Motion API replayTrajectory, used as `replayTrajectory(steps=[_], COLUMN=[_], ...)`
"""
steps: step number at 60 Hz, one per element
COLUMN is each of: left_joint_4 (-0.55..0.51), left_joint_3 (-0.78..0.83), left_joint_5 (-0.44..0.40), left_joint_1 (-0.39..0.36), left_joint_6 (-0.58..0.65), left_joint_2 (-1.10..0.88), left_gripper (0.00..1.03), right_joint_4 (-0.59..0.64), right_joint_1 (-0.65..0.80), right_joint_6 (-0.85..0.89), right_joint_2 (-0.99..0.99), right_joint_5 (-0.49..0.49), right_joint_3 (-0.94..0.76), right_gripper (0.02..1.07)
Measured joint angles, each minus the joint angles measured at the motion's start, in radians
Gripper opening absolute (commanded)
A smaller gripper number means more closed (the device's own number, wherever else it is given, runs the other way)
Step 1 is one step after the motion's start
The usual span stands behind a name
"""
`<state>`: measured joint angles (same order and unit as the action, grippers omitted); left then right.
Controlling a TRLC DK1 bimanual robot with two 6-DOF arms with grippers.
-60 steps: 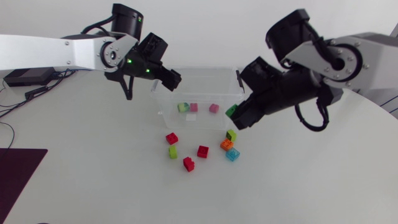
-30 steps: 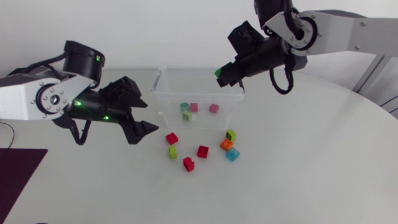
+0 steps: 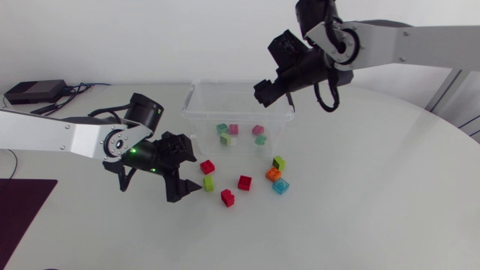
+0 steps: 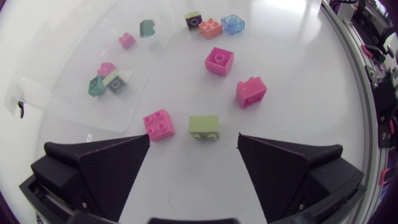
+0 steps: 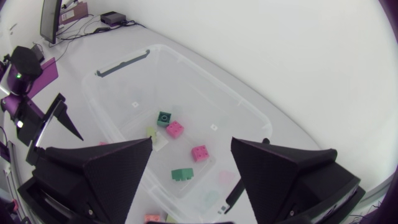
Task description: Pick up the duplo bricks and place them in the container
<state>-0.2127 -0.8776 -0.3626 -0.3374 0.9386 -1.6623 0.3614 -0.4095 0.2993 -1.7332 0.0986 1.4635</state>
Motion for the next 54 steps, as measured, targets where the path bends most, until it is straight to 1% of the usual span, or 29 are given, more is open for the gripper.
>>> replayTrajectory(steps=[11, 19, 32, 36, 38, 39, 40, 44, 45, 46, 47, 49, 54], left_joint_4=[0.015, 0.018, 0.025, 0.025, 0.025, 0.025, 0.025, 0.025, 0.025, 0.025, 0.025, 0.025, 0.025], left_joint_3=[0.0, -0.02, -0.059, -0.06, -0.06, -0.06, -0.06, -0.06, -0.06, -0.06, -0.06, -0.06, -0.06], left_joint_5=[0.0, -0.004, -0.004, -0.004, -0.004, -0.004, -0.005, -0.004, -0.004, -0.005, -0.005, -0.005, -0.005], left_joint_1=[-0.012, -0.026, -0.046, -0.052, -0.057, -0.059, -0.061, -0.071, -0.072, -0.075, -0.077, -0.078, -0.079], left_joint_6=[0.005, 0.005, 0.005, 0.005, 0.005, 0.005, 0.005, 0.005, 0.005, 0.005, 0.005, 0.005, 0.004], left_joint_2=[-0.074, -0.116, -0.158, -0.172, -0.179, -0.181, -0.183, -0.187, -0.187, -0.187, -0.187, -0.187, -0.188], left_gripper=[0.99, 0.99, 0.96, 0.91, 0.9, 0.85, 0.82, 0.66, 0.58, 0.58, 0.44, 0.32, 0.31], right_joint_4=[-0.009, -0.034, -0.1, -0.104, -0.105, -0.105, -0.106, -0.108, -0.109, -0.109, -0.109, -0.111, -0.112], right_joint_1=[0.0, 0.02, 0.032, 0.033, 0.034, 0.034, 0.034, 0.034, 0.034, 0.034, 0.034, 0.031, 0.027], right_joint_6=[0.0, 0.0, 0.0, 0.0, 0.0, 0.0, 0.0, 0.0, 0.0, 0.0, 0.0, 0.0, 0.0], right_joint_2=[0.2, 0.314, 0.376, 0.376, 0.376, 0.376, 0.376, 0.376, 0.376, 0.376, 0.376, 0.376, 0.369], right_joint_5=[0.01, 0.032, 0.035, 0.035, 0.035, 0.035, 0.035, 0.035, 0.035, 0.035, 0.035, 0.035, 0.035], right_joint_3=[-0.178, -0.36, -0.564, -0.591, -0.602, -0.606, -0.61, -0.625, -0.628, -0.633, -0.635, -0.644, -0.663], right_gripper=[1.02, 1.02, 1.02, 1.02, 1.02, 1.02, 1.02, 1.02, 1.02, 1.02, 1.02, 1.02, 1.02])
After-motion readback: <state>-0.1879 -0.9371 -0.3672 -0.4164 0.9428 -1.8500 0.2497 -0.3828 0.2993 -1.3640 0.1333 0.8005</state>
